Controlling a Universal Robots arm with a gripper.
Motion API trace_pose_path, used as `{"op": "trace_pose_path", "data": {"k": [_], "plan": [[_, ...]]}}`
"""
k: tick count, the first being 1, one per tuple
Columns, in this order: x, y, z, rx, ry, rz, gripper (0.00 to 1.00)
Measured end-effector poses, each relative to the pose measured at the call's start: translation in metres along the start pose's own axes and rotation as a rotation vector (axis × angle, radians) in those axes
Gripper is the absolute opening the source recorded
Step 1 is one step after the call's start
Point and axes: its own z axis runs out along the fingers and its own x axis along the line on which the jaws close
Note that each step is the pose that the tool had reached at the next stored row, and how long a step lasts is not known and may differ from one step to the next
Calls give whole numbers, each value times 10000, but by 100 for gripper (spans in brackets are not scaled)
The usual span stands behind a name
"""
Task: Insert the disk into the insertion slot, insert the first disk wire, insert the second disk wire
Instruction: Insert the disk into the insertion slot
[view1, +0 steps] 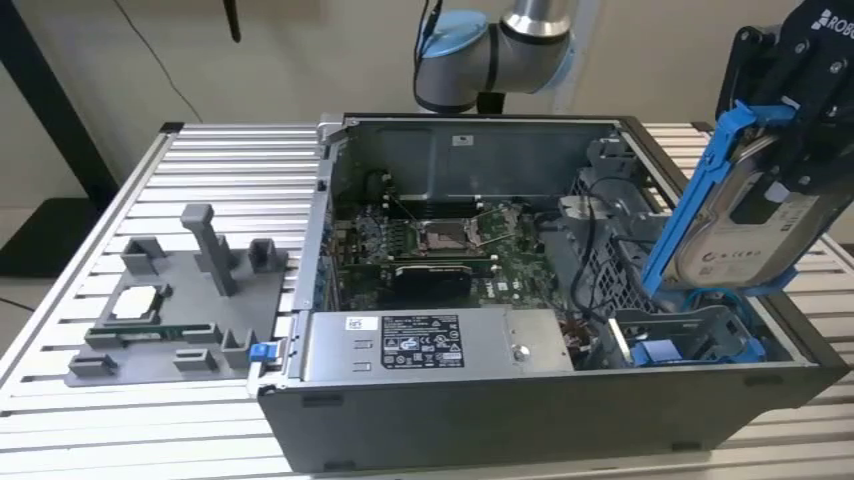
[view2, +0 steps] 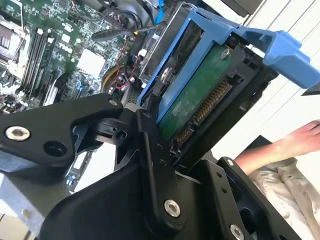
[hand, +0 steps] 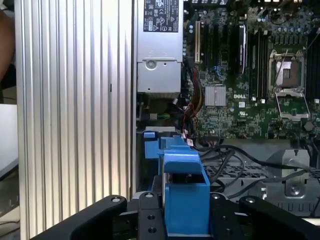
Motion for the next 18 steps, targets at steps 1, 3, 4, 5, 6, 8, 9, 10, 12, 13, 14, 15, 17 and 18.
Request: {"op": "trace_pose_path", "data": {"k": [1, 3, 4, 5, 6, 8, 9, 10, 12, 13, 14, 15, 17, 18], "plan": [[0, 0, 6, 2, 1, 0, 0], [0, -8, 53, 0, 0, -1, 0], [0, -15, 68, -6, 0, 0, 0], [-1, -25, 87, -16, 0, 1, 0], [-1, -35, 103, -27, 2, 0, 0], [-2, -56, 138, -50, 1, 0, 0], [-2, -65, 157, -65, 1, 0, 0], [-2, -71, 178, -82, 2, -1, 0], [-2, -74, 248, -131, 4, -1, 0], [-2, -75, 268, -155, 4, -1, 0], [-3, -76, 283, -175, 4, -1, 0], [-3, -77, 299, -196, 5, -1, 0], [-3, -80, 363, -254, 5, -1, 0], [-3, -83, 398, -261, 6, -1, 0]]}}
